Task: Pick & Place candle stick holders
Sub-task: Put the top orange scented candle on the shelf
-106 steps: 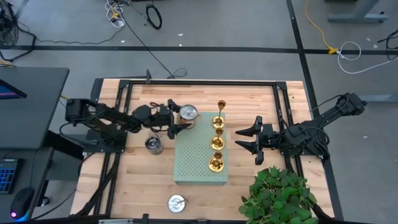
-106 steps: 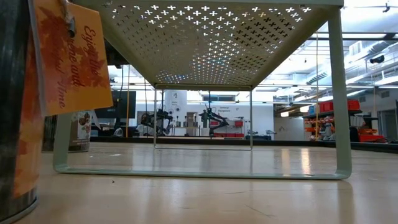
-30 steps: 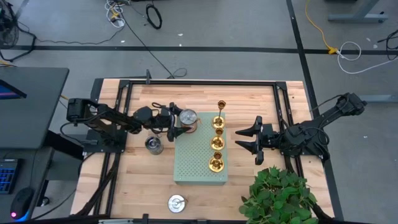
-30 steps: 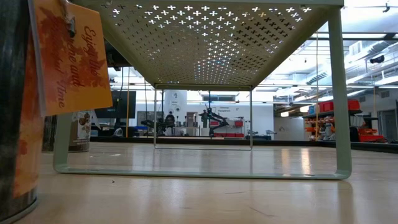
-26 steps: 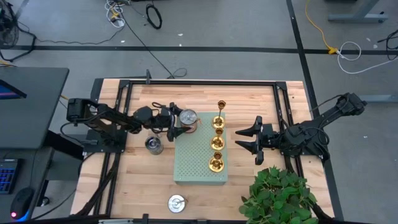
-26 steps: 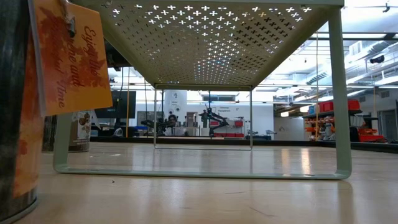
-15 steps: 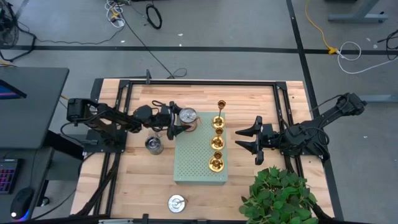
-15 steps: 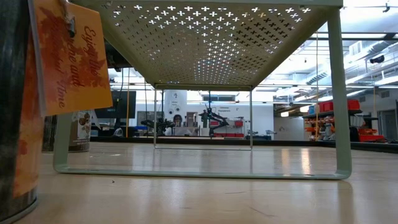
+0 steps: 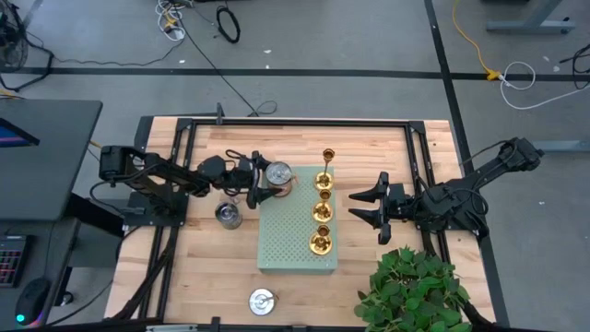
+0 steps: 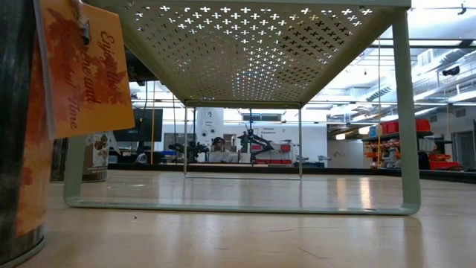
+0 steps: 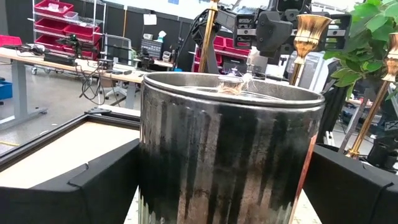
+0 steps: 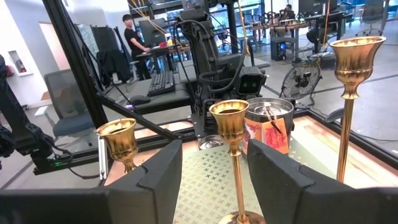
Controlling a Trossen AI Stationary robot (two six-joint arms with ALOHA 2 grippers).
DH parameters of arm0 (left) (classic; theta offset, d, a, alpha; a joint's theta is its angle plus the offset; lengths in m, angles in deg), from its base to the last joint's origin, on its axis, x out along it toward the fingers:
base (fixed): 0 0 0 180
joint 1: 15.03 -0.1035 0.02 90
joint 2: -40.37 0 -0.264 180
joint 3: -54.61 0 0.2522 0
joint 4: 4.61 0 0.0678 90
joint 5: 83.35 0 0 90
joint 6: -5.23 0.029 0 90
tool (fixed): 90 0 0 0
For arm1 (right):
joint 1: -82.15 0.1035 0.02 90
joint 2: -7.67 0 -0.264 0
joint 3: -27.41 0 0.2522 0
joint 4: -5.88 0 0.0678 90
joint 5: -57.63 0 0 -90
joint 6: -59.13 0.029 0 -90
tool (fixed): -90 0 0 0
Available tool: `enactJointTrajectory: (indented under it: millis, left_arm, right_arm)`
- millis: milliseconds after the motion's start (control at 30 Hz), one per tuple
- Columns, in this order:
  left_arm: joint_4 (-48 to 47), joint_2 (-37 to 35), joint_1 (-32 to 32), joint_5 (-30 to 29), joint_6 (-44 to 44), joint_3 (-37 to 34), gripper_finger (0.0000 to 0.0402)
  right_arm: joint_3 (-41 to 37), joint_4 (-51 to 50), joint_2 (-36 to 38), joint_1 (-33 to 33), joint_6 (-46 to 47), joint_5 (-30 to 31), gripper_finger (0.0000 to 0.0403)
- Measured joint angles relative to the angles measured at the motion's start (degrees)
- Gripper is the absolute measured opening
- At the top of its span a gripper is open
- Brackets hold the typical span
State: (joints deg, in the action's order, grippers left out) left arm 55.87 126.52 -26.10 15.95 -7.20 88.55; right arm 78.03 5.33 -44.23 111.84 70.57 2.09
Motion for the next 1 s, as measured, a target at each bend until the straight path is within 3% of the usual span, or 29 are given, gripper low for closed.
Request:
enactJointTrajectory:
  millis: [1000]
  left_arm:
    - [-1.17, 0.0, 0.3, -0.15, 1.86, 0.02, 0.04]
  right_arm:
    - [0.0, 0.01, 0.0, 0.02, 0.01, 0.01, 0.0185]
